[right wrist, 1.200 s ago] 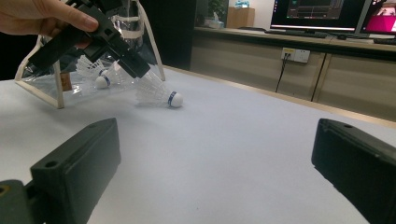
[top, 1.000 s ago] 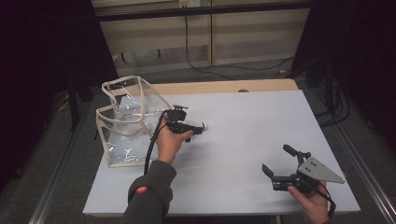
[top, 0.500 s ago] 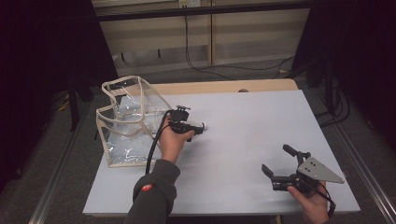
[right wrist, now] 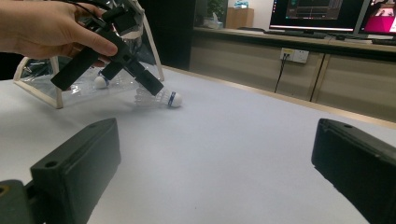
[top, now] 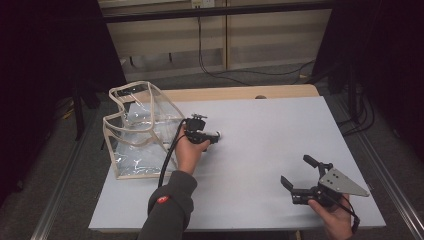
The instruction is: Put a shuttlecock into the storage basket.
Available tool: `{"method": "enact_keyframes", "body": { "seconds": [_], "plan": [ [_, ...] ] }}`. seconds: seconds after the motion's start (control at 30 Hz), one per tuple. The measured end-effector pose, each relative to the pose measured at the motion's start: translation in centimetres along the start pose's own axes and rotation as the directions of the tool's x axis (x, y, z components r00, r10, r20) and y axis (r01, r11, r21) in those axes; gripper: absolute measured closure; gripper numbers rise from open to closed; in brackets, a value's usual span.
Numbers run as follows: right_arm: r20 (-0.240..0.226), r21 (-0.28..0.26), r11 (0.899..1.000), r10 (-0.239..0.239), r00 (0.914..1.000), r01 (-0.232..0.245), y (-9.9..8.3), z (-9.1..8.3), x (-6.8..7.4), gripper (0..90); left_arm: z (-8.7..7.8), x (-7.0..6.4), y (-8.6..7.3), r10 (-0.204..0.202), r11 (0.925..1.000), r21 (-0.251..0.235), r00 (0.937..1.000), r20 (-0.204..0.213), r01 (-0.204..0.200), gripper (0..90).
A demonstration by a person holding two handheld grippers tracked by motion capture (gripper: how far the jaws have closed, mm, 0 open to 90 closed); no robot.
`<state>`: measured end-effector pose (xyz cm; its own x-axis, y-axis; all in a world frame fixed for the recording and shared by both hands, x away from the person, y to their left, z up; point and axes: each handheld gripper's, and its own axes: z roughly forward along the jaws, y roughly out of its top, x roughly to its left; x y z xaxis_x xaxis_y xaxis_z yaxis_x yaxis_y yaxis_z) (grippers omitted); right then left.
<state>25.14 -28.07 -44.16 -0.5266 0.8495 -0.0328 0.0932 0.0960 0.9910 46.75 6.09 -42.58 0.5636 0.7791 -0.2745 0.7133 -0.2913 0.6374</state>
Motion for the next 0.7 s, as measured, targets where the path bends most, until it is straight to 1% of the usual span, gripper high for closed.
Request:
{"method": "enact_keyframes", "body": {
  "seconds": [0.13,0.17,0.2,0.3,0.37,0.43,0.47,0.53,0.63,0.7],
  "plan": [
    [0.000,0.000,1.000,0.001,1.0000,-0.001,0.0,0.0,0.0,1.5,0.1,0.1,-0.1,0.010,0.9998,-0.017,0.9999,-0.008,-0.010,72.9],
    [0.000,0.000,1.000,0.000,1.0000,0.000,0.0,0.0,0.0,1.5,0.0,0.2,-0.2,0.011,0.9998,-0.014,0.9999,-0.005,-0.011,77.2],
    [0.001,0.000,1.000,0.000,1.0000,0.000,0.0,0.0,0.0,1.5,0.0,0.2,-0.2,0.008,0.9997,-0.025,0.9999,-0.010,-0.008,79.2],
    [0.002,0.000,1.000,-0.002,1.0000,0.002,0.0,-0.1,-0.1,1.5,-0.2,0.1,-0.2,0.000,0.9995,-0.030,1.0000,-0.007,0.000,87.5],
    [0.003,-0.001,1.000,-0.001,1.0000,0.001,0.0,-0.1,-0.1,1.5,-0.5,0.1,-0.2,0.003,0.9997,-0.024,1.0000,-0.006,-0.003,88.8],
    [0.003,-0.001,1.000,-0.001,1.0000,0.001,0.0,-0.1,-0.1,1.5,-0.7,0.0,-0.1,-0.017,0.9995,-0.028,0.9998,0.007,0.017,89.2],
    [0.003,-0.001,1.000,-0.001,1.0000,0.001,0.0,0.0,0.0,1.5,-1.0,0.0,0.0,-0.018,0.9997,-0.018,0.9997,0.017,0.018,89.2],
    [0.001,-0.002,1.000,-0.002,1.0000,0.002,0.0,0.0,0.0,1.5,-1.3,0.0,0.0,-0.032,0.9993,-0.018,0.9991,0.027,0.033,89.2],
    [0.001,-0.002,1.000,-0.001,1.0000,0.001,0.0,0.0,0.0,1.5,-1.9,-0.1,0.1,-0.042,0.9991,-0.001,0.9982,0.044,0.042,89.3],
    [0.001,-0.002,1.000,-0.001,1.0000,0.001,0.0,0.0,0.0,1.5,-2.3,-0.1,0.2,-0.056,0.9984,-0.001,0.9961,0.068,0.056,89.4]
  ]
}}
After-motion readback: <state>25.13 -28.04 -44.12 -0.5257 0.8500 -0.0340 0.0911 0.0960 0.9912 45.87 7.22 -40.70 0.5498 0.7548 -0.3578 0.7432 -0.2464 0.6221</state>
